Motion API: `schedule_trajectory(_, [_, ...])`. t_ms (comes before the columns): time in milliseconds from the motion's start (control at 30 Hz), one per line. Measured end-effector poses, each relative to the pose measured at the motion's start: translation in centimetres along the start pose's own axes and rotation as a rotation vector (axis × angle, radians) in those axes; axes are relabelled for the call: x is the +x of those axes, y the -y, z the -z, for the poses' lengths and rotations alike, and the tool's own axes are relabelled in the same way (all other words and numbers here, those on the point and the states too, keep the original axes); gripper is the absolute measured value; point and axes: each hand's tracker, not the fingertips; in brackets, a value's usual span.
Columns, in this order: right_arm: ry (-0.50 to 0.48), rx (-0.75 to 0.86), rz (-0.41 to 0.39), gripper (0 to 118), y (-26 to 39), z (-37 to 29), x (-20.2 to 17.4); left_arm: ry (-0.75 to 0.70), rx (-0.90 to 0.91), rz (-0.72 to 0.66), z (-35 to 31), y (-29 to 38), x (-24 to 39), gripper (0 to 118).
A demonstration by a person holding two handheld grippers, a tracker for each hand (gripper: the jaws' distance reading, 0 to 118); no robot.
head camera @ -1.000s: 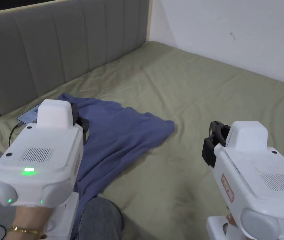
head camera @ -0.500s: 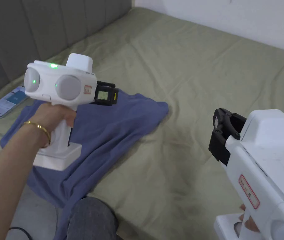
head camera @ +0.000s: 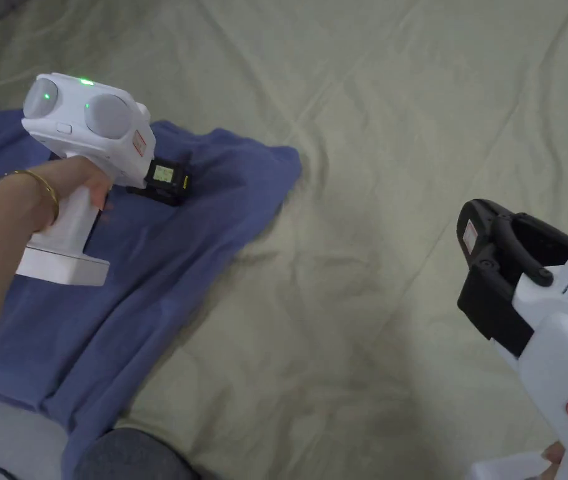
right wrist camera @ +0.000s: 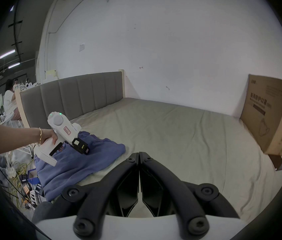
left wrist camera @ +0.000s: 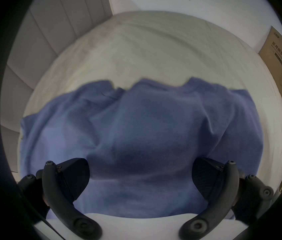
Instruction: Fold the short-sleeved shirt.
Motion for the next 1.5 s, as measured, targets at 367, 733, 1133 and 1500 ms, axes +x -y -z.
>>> schedule_trajectory(367, [0.008, 0.006, 0.000, 0, 0.2, -0.2, 0.1, -0.049, 0.062, -0.152, -2.8, 0.6, -0.2, 0])
schedule_trajectory(733, [0.031, 0.110, -0.030, 0, -0.6, -8.4, -0.4, 0.029, 0.478, -0.354, -16.3, 7.9, -2.3, 0])
schedule_trajectory(1133, [0.097, 0.221, 0.020, 0, -1.2, -16.2, 1.2, 0.034, 0.891, -0.312, -37.3, 9.4, -1.2, 0])
schedule_trajectory(1500, [0.208, 0.354, 0.040, 0, -2.9, -21.7, 4.0, 0.225, 1.203, -0.091, -56.7, 3.5, 9.2, 0])
